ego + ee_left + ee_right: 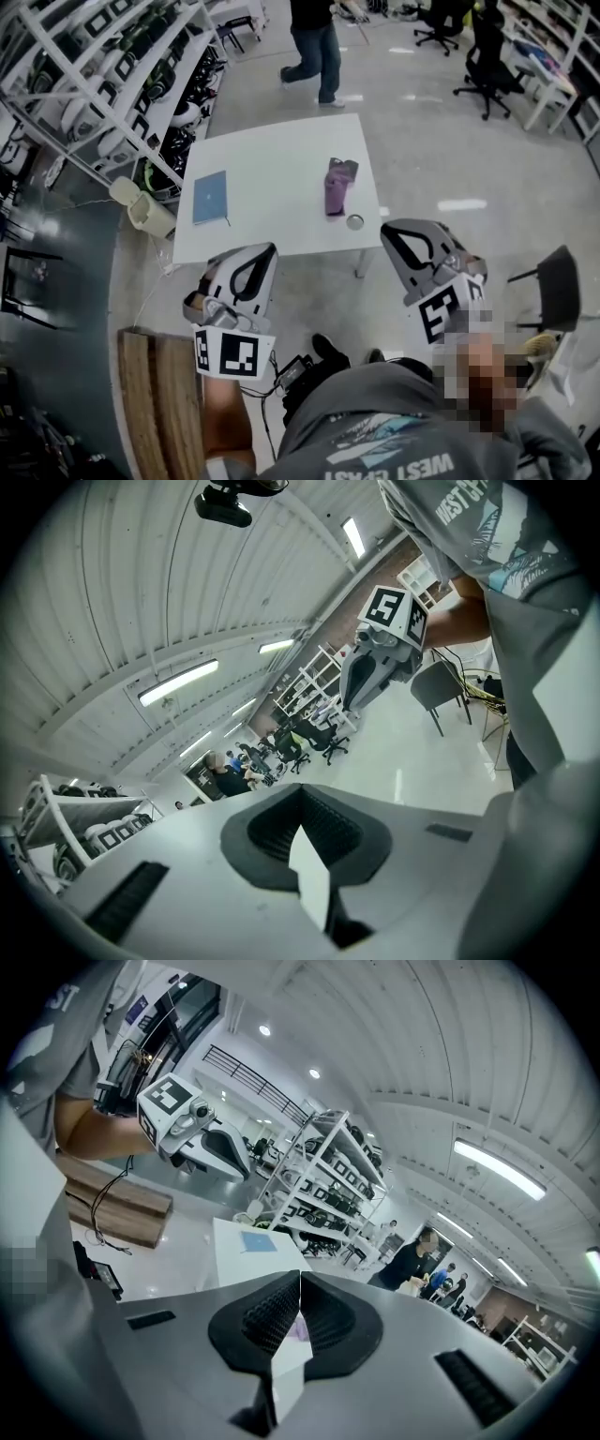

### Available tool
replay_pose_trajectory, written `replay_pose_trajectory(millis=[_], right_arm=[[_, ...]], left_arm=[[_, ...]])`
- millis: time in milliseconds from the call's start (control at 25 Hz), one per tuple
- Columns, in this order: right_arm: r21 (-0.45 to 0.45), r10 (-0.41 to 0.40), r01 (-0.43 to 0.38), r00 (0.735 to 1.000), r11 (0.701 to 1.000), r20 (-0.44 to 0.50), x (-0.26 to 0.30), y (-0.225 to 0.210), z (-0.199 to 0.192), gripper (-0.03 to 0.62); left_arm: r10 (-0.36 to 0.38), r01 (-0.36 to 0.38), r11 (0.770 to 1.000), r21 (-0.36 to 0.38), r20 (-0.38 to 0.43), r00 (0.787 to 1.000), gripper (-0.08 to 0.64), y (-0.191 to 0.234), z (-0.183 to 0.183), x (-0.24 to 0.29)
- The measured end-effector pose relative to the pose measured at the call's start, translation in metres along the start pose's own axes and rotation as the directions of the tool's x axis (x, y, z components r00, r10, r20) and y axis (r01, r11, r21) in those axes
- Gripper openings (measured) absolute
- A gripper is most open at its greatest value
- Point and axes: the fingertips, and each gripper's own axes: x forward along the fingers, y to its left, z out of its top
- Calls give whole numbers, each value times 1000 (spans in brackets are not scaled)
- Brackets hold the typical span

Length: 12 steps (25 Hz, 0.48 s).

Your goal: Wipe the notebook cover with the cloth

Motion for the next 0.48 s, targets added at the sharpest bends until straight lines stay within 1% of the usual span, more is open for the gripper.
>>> replay_pose_trajectory(millis=[120, 320, 480], right_arm=[[1, -8, 8, 1000, 1000, -18, 24, 0, 11, 31], [-3, -34, 34, 999, 999, -37, 58, -3, 32, 31], [-7, -34, 34, 998, 999, -58, 81, -4, 38, 31]], left_arm=[[-11, 13, 999, -33, 48, 999, 0, 13, -21, 5], [-26, 29, 999, -28, 87, 996, 0, 40, -47, 11], [-26, 31, 998, -46, 104, 994, 0, 56, -64, 16]])
